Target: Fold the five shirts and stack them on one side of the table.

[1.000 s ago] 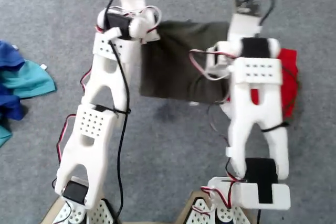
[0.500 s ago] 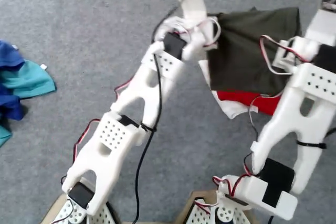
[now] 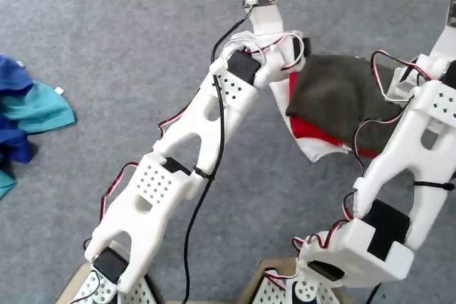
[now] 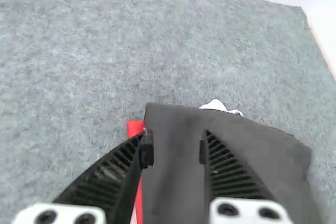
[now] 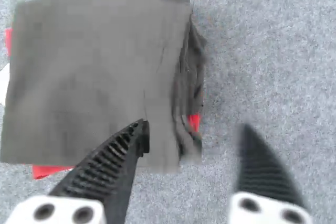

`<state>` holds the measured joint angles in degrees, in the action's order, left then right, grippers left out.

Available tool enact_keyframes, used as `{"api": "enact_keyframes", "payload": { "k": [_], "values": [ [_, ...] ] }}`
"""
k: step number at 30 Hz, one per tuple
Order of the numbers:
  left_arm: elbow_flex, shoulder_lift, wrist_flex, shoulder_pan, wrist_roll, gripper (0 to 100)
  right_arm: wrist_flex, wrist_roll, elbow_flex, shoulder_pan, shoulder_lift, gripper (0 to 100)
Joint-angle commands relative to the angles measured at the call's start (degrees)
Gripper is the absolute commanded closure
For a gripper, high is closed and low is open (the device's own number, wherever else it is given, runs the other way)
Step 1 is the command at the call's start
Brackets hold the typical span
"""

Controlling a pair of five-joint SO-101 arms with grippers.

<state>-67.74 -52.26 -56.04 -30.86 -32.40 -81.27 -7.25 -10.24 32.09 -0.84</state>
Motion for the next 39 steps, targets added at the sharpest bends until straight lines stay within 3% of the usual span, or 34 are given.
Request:
{"api": "enact_keyframes", "payload": {
  "k": [1, 4, 6, 11, 14, 18, 24, 29, 33, 39],
  "values": [
    [-1.1, 3.96, -0.35, 0.22, -0.7, 83, -0.09, -0.26, -2.68, 0.53, 0.75, 46.5],
    [-1.1, 4.48, -0.7, 1.27, -0.7, 83, -0.09, -0.26, -2.68, 0.18, 0.75, 51.2],
    [-1.36, 4.57, -2.02, 2.59, -0.35, 83, 0.0, -0.18, -2.68, 0.18, 0.75, 60.1],
    [-8.66, 4.4, -13.45, 7.6, 3.87, 83, 5.01, 0.97, -1.89, -0.62, 0.13, 99.5],
    [-13.05, 4.04, -21.63, 11.82, 3.87, 83, 10.46, 1.05, 1.19, -0.7, -1.98, 92.0],
    [-16.66, 4.04, -31.12, 18.07, 4.75, 83, 16.35, 1.32, 4.79, -0.09, -8.04, 98.8],
    [-25.89, 4.48, -44.22, 28.7, 13.54, 83, 18.64, 1.32, 2.24, 1.32, -19.91, 97.7],
    [-27.56, 6.59, -44.84, 41.36, 16.18, 83, 16.09, 1.32, -4.35, 1.85, -24.92, 97.7],
    [-26.59, 11.08, -44.84, 51.82, 17.05, 82, 6.33, 1.32, -11.74, 0.18, -22.9, 97.7],
    [-26.42, 19.25, -44.92, 65.1, 29.71, 83, -6.86, 1.32, -23.87, -3.78, -19.21, 97.7]
  ]
}}
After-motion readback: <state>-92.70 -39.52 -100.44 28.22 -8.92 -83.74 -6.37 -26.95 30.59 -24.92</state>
